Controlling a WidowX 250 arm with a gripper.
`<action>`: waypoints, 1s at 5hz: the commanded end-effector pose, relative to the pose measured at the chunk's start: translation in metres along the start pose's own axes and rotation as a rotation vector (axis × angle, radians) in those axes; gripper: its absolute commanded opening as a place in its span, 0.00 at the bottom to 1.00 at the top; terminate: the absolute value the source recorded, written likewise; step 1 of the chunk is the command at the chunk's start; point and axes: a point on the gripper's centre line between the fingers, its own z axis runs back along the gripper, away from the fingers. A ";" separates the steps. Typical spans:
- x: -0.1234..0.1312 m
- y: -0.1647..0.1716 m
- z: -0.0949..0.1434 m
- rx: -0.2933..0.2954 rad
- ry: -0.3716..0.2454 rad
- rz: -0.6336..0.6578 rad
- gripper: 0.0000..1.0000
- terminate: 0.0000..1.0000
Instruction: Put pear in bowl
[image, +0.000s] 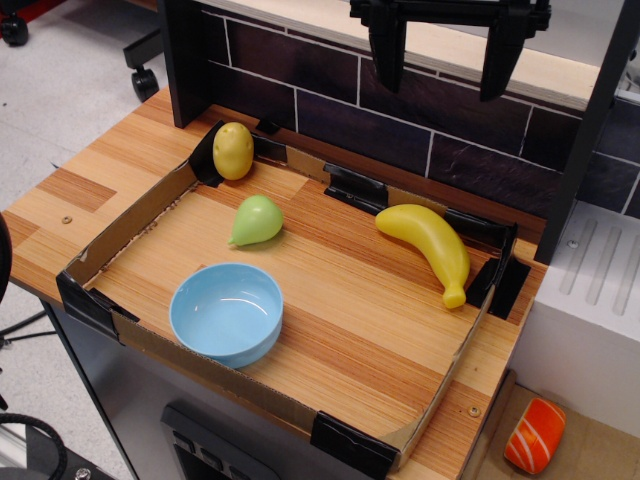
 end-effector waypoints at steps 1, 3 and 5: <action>0.000 0.000 0.000 0.000 0.000 0.000 1.00 0.00; 0.006 0.051 -0.005 -0.043 0.011 -0.229 1.00 0.00; 0.010 0.094 -0.017 -0.037 -0.008 -0.297 1.00 0.00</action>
